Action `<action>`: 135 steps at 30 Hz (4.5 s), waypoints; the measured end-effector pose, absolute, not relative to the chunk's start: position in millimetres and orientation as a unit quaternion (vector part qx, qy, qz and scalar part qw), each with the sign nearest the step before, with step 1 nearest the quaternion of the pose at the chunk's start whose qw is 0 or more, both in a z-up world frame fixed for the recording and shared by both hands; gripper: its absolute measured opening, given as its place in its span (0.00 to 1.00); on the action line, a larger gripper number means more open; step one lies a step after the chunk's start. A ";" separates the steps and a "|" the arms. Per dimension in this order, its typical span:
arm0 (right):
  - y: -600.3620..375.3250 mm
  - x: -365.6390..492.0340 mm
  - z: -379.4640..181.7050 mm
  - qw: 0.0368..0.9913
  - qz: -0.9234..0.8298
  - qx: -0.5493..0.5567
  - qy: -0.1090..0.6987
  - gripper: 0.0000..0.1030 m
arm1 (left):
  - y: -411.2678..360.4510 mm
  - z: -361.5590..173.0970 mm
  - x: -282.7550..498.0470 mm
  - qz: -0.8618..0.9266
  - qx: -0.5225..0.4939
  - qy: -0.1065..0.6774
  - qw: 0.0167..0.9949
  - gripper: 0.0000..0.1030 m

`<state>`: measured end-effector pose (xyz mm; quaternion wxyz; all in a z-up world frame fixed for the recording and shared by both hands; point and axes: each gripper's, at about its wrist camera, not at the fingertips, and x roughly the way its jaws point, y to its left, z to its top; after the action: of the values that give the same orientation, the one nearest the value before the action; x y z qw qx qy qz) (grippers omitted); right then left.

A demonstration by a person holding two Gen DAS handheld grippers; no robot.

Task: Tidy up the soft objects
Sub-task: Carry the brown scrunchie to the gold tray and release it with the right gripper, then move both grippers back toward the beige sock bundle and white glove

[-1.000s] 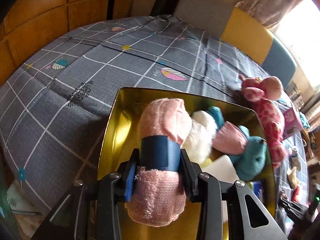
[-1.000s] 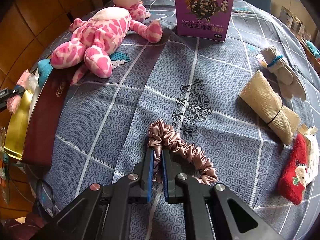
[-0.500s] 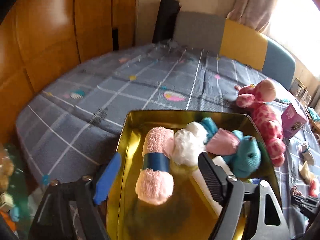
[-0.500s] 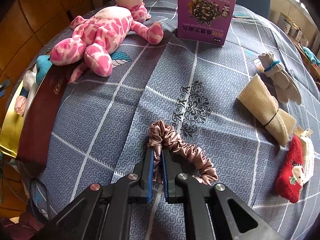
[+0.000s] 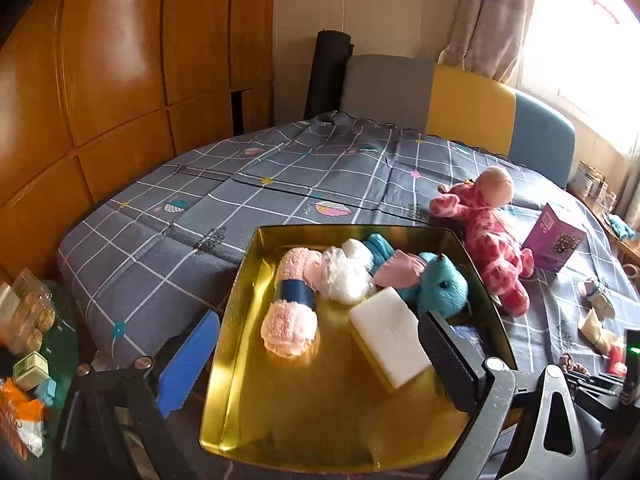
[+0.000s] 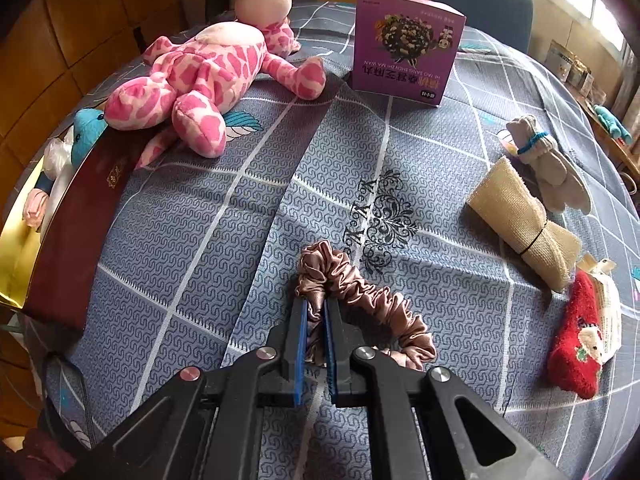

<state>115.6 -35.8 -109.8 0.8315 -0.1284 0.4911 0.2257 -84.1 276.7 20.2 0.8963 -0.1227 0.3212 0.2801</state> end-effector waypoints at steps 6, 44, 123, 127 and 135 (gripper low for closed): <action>-32.5 112.4 -107.0 0.837 0.211 -0.135 0.486 0.07 | 265.0 18.4 -91.9 0.272 -0.122 0.331 0.895 0.98; 227.2 46.6 -44.9 0.702 0.496 -0.088 0.503 0.09 | 332.2 28.4 -132.7 0.352 -0.159 0.293 0.875 0.98; -290.6 159.3 -22.7 0.894 -0.048 0.220 0.388 0.39 | 16.6 3.7 92.8 -0.061 0.038 0.427 0.902 0.97; -294.7 161.0 -25.8 0.887 -0.041 0.238 0.393 0.39 | -18.7 -8.6 122.7 -0.096 0.049 0.441 0.891 0.98; -295.7 163.0 -29.9 0.879 -0.024 0.256 0.402 0.39 | -72.5 -38.5 175.1 -0.132 0.041 0.476 0.869 0.99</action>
<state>163.0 -295.7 -29.9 0.8788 0.2555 0.4022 -0.0242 175.1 -72.5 -38.5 0.8686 0.0406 0.4757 -0.1322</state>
